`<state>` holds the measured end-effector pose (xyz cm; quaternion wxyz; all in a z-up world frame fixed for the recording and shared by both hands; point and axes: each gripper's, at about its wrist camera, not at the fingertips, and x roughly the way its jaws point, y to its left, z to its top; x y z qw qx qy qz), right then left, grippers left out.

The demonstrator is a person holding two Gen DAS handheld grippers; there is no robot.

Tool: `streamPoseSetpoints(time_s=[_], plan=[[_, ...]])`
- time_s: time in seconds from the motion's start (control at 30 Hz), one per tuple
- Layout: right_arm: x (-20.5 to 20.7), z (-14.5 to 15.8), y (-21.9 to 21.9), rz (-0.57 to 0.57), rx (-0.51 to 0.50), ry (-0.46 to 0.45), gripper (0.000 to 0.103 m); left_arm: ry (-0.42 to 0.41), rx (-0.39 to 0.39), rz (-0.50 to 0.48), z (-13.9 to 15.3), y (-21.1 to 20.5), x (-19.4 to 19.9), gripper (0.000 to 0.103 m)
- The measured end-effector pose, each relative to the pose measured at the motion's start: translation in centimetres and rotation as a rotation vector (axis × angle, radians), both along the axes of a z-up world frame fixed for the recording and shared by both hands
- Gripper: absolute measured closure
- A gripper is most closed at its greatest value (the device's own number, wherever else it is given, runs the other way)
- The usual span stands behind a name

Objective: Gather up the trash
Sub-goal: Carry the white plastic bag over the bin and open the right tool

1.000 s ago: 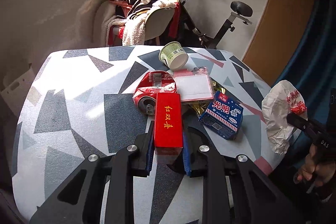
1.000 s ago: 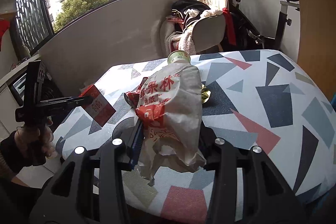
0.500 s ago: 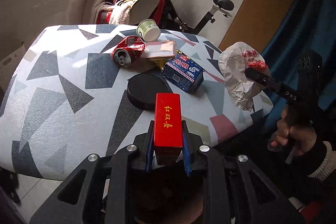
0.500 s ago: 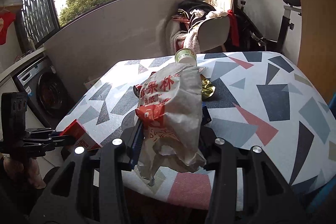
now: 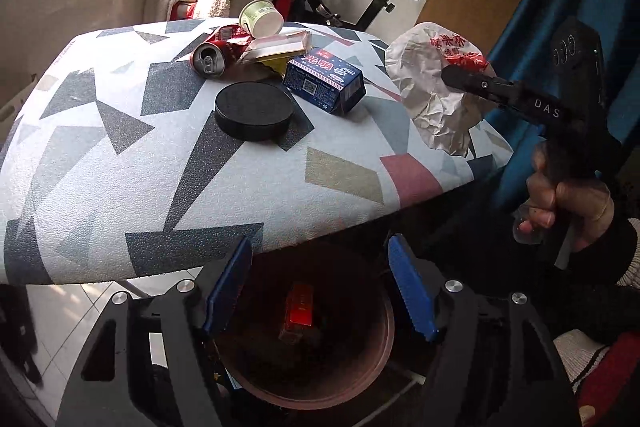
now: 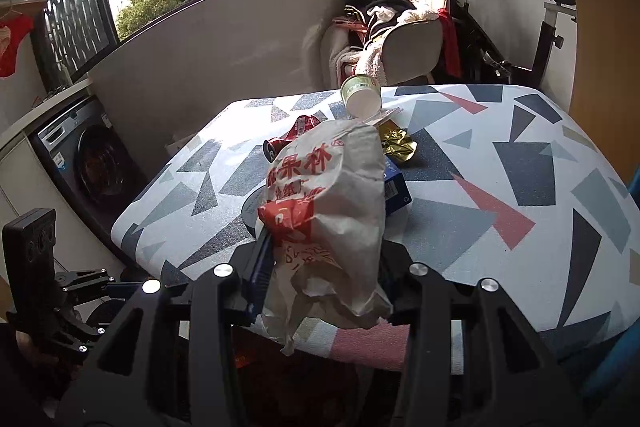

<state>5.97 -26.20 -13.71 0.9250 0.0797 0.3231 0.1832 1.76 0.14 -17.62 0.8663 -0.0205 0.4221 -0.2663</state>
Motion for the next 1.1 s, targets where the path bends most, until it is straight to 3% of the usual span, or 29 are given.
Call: streamPoseSetpoints(time_s=[0.07, 0.1, 0.43, 0.73, 1.1], plan=[[-0.3, -0.1, 0.0, 0.004, 0.002, 0.001, 0.057, -0.020, 0.002, -0.008, 0.2, 0.1, -0.2, 0.008], [-0.5, -0.2, 0.0, 0.005, 0.004, 0.002, 0.057, -0.030, 0.001, -0.010, 0.3, 0.3, -0.3, 0.006], [-3.5, -2.9, 1.9, 0.082, 0.010, 0.055, 0.057, -0.163, 0.085, 0.063, 0.3, 2.9, -1.4, 0.006], [-5.6, -5.1, 7.2, 0.244, -0.102, 0.115, 0.056, -0.137, -0.013, 0.179, -0.4, 5.8, -1.0, 0.006], [-6.1, -6.6, 8.7, 0.271, -0.124, 0.187, 0.054, -0.104, -0.027, 0.202, -0.9, 6.5, -0.8, 0.006]])
